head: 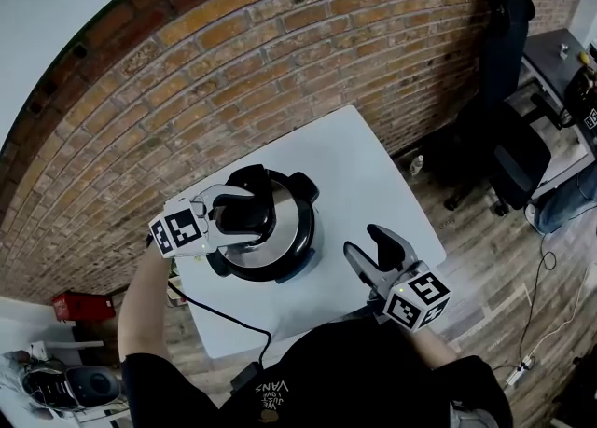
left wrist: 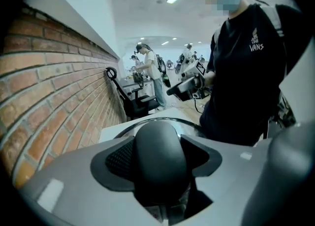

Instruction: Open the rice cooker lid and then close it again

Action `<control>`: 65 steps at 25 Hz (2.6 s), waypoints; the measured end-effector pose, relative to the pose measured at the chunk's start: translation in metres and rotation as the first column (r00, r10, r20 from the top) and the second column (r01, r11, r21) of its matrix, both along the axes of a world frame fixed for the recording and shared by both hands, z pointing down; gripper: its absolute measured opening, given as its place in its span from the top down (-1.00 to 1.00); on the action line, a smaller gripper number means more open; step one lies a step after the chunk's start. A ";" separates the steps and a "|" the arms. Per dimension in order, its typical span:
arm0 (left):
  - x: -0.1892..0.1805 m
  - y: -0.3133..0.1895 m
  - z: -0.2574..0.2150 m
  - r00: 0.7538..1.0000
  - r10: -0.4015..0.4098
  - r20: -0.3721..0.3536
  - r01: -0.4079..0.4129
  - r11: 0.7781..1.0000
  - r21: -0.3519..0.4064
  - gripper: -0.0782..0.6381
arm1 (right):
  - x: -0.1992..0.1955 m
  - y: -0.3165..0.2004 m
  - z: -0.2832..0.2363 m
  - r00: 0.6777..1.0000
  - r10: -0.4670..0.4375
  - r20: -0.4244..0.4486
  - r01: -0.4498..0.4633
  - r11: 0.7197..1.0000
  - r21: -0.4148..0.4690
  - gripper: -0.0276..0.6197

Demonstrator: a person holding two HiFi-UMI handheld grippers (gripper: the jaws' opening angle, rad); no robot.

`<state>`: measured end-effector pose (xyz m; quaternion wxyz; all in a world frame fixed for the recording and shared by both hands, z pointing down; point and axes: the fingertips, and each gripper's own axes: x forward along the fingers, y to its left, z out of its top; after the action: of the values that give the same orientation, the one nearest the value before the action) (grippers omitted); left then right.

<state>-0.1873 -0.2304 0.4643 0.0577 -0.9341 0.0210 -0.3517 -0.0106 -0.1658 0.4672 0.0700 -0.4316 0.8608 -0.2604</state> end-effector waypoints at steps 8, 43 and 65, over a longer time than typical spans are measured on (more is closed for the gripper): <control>-0.003 -0.001 0.005 0.999 -0.041 -0.016 0.041 0.999 -0.019 -0.02 | -0.003 0.001 0.001 1.000 -0.002 0.004 0.002 1.000 -0.001 0.16; -0.017 -0.021 -0.001 0.717 -0.665 -0.210 0.683 0.730 0.022 -0.02 | -0.056 -0.038 0.004 0.906 -0.422 -0.020 0.422 0.907 -0.009 0.17; -0.055 0.129 -0.070 0.167 -0.791 -0.588 0.982 0.184 0.031 -0.06 | -0.049 -0.005 -0.038 0.867 -0.493 -0.068 0.498 0.859 0.116 0.17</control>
<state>-0.2426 -0.1013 0.3944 0.0204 -0.7421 0.6658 -0.0755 -0.0595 -0.1707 0.4295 0.0131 -0.1950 0.9590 -0.2053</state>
